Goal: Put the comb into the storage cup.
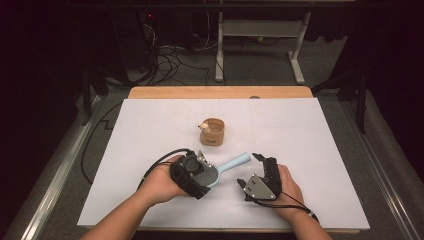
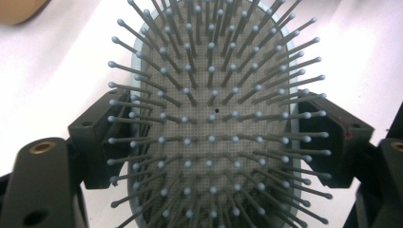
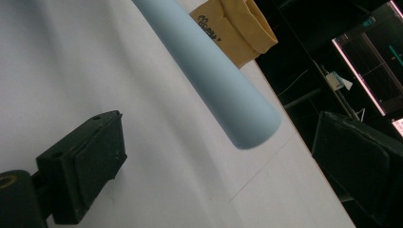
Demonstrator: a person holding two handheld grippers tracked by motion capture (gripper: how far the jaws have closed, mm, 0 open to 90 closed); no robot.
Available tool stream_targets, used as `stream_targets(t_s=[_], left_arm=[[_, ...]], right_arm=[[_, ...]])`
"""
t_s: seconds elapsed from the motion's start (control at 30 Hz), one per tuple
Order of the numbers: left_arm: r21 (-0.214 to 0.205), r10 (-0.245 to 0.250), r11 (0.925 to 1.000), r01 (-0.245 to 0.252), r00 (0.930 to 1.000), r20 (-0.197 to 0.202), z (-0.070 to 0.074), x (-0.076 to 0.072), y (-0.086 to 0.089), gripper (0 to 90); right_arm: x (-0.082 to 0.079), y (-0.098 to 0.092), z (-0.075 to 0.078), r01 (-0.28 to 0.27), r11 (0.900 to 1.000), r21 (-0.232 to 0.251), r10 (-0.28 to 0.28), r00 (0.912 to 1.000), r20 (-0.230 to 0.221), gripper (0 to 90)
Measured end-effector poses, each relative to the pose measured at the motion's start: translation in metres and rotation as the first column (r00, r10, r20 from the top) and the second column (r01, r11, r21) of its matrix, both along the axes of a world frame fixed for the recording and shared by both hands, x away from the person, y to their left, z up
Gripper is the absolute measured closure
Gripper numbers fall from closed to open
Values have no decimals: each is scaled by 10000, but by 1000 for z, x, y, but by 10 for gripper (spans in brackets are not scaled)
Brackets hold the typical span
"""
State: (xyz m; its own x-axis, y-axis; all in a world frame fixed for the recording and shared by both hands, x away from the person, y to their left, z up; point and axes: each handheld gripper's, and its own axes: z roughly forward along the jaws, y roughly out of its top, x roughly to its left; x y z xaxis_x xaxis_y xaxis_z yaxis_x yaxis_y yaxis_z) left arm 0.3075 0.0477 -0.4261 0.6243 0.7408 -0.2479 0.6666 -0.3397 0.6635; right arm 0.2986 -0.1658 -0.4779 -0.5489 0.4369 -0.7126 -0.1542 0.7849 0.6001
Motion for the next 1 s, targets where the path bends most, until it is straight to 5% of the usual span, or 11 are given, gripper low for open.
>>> stream_targets(t_s=[0.9,1.0], left_arm=[[305,-80,9995,77,9999,80,-1,1,-20,207],[704,-651,9954,648,9979,25,0,2,-19,207]], right_arm=[[-6,17,0,-281,9968,-744,326,9977,594,163],[-7,18,0,-289,9968,-739,335,9976,613,180]])
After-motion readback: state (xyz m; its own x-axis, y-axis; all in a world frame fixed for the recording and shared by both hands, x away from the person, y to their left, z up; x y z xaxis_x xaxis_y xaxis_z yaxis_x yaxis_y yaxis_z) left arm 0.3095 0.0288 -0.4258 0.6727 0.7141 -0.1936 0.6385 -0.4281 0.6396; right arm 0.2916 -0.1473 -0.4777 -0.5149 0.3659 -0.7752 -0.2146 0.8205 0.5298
